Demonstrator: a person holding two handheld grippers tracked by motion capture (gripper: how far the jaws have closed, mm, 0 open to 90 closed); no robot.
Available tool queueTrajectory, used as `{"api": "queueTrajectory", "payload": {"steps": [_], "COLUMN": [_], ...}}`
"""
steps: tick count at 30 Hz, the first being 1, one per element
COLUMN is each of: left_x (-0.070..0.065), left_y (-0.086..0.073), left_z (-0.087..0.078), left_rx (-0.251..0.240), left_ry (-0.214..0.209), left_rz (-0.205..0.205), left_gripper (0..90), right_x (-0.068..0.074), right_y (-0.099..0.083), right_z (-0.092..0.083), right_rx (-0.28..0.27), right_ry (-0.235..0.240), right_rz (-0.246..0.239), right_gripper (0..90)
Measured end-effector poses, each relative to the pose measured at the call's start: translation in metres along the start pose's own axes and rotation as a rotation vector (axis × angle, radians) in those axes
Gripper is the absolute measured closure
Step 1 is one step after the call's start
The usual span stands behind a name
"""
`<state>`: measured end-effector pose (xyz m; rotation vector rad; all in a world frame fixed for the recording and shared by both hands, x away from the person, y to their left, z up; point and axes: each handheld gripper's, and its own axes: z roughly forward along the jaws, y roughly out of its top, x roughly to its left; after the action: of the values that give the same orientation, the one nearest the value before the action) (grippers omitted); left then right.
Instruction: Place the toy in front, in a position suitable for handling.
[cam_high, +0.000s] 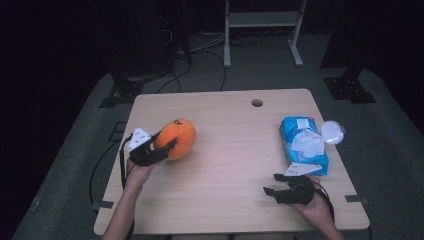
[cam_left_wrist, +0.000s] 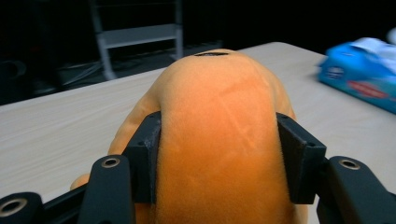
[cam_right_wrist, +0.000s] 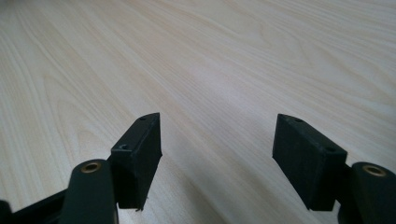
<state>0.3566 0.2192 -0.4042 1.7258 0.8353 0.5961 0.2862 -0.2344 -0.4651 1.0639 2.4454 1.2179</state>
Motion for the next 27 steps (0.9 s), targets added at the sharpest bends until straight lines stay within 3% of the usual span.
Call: {"api": "queueTrajectory", "payload": {"steps": [2, 4, 6, 7, 10, 11, 14, 15, 16, 20, 22, 24, 27], "left_x": [-0.014, -0.021, -0.044, -0.044, -0.067, -0.081, -0.099, -0.099, -0.11, -0.12, -0.128, -0.131, -0.132], "left_y": [0.004, 0.005, 0.004, 0.004, 0.001, 0.0, -0.004, -0.004, -0.007, -0.012, -0.019, -0.025, -0.028], "left_z": [0.005, 0.007, 0.016, 0.016, 0.025, 0.03, 0.034, 0.034, 0.037, 0.04, 0.043, 0.045, 0.045], "left_rx": [-0.009, -0.008, 0.008, 0.008, 0.032, 0.04, 0.04, 0.04, 0.048, 0.064, 0.092, 0.116, 0.107], "left_ry": [-0.056, -0.079, -0.144, -0.144, -0.206, -0.251, -0.306, -0.306, -0.339, -0.399, -0.436, -0.446, -0.45], "left_rz": [0.014, 0.023, 0.065, 0.065, 0.109, 0.13, 0.165, 0.165, 0.191, 0.208, 0.236, 0.256, 0.256], "left_gripper": [41.2, 41.2, 41.3, 41.3, 41.3, 41.2, 41.2, 41.2, 41.2, 41.1, 40.0, 39.2, 36.4], "right_x": [-0.001, -0.002, -0.003, -0.003, -0.004, -0.005, -0.006, -0.006, -0.006, -0.006, -0.006, -0.008, -0.008], "right_y": [0.0, 0.0, 0.0, 0.0, 0.0, 0.0, 0.001, 0.001, 0.001, 0.002, 0.002, 0.002, 0.003], "right_z": [-0.001, -0.003, -0.005, -0.005, -0.009, -0.011, -0.014, -0.014, -0.016, -0.021, -0.026, -0.03, -0.036], "right_rx": [-0.007, -0.014, -0.026, -0.026, -0.043, -0.053, -0.06, -0.06, -0.067, -0.086, -0.116, -0.145, -0.172], "right_ry": [-0.004, -0.008, -0.012, -0.012, -0.02, -0.023, -0.042, -0.042, -0.055, -0.063, -0.082, -0.093, -0.115], "right_rz": [0.0, 0.004, 0.006, 0.006, 0.012, 0.018, 0.012, 0.012, 0.006, 0.012, 0.02, 0.032, 0.043], "right_gripper": [31.3, 31.2, 31.2, 31.2, 31.1, 31.1, 31.1, 31.1, 31.8, 32.4, 33.4, 33.4, 33.4]}}
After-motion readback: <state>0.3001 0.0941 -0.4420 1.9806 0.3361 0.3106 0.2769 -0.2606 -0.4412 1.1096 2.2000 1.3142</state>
